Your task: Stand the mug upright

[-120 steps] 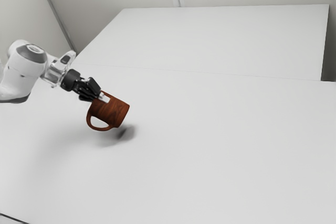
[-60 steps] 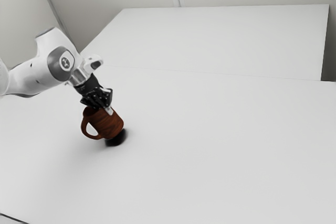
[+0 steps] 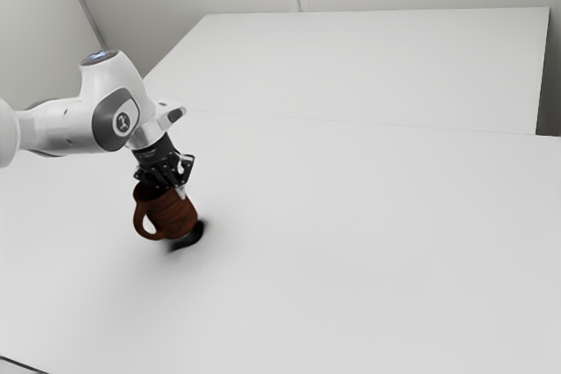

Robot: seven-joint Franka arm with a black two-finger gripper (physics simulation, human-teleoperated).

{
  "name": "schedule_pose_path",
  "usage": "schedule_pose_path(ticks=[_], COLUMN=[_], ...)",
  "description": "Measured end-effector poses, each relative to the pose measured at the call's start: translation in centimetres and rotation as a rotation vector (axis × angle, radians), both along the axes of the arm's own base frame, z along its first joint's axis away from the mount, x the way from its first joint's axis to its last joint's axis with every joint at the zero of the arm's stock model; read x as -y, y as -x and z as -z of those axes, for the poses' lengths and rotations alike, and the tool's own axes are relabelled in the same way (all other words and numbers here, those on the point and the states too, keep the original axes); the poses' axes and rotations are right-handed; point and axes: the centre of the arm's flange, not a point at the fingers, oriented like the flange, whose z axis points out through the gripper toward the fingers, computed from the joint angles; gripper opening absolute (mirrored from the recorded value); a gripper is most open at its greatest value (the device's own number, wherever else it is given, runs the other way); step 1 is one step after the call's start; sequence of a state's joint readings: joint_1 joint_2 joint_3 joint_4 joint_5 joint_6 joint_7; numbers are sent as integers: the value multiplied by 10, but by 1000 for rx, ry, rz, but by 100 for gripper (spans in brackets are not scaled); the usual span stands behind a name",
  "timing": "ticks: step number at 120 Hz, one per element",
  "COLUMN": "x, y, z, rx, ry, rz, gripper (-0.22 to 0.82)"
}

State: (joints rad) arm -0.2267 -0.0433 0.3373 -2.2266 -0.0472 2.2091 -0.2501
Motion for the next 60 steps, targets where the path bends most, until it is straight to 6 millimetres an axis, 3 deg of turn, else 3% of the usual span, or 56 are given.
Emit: schedule_pose_path(ticks=[33,60], x=[19,21], y=[3,5], z=[7,20], rx=[-58,-113], ry=[-9,-41], rz=[-89,-148], gripper=[-18,-18])
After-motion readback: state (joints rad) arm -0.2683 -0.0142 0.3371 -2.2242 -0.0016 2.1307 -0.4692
